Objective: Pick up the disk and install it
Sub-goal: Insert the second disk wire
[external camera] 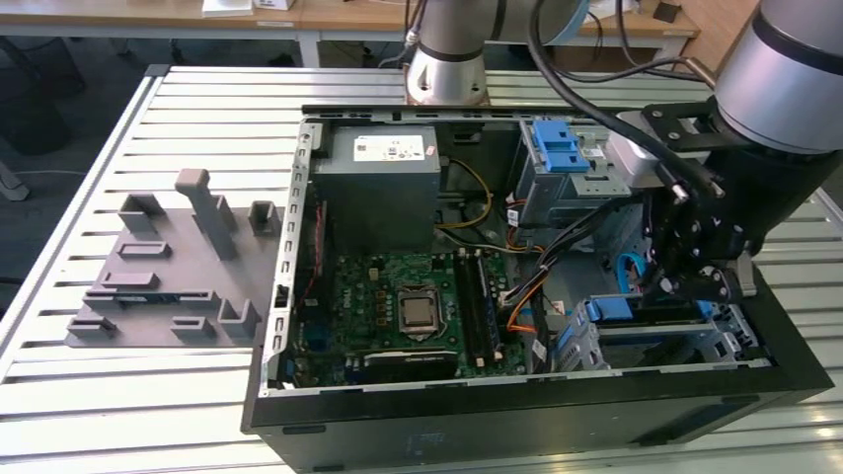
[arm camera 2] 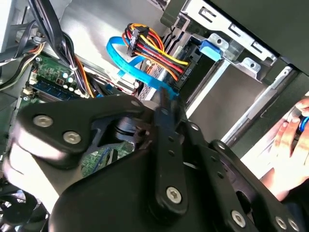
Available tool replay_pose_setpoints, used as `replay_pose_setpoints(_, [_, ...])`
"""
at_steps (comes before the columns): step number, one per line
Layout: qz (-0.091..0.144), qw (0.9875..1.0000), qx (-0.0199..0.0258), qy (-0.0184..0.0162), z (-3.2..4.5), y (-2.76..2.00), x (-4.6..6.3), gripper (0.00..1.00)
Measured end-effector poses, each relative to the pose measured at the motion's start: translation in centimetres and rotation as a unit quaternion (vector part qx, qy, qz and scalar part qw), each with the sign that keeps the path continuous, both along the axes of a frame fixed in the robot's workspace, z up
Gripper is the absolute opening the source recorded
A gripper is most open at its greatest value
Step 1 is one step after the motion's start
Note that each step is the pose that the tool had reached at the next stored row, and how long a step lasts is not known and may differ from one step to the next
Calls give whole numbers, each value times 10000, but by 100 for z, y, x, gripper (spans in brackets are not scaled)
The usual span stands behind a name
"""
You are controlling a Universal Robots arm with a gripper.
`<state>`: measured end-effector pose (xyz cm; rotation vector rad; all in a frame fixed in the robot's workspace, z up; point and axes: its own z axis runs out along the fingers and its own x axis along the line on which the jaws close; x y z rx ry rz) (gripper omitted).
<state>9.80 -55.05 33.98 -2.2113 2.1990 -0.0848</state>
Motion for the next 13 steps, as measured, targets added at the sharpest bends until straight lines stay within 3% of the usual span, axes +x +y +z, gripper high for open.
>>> replay_pose_setpoints(3, [0,10000,5,0,12,0,0,11])
replay_pose_setpoints(13, [0,10000,6,1,21,0,0,11])
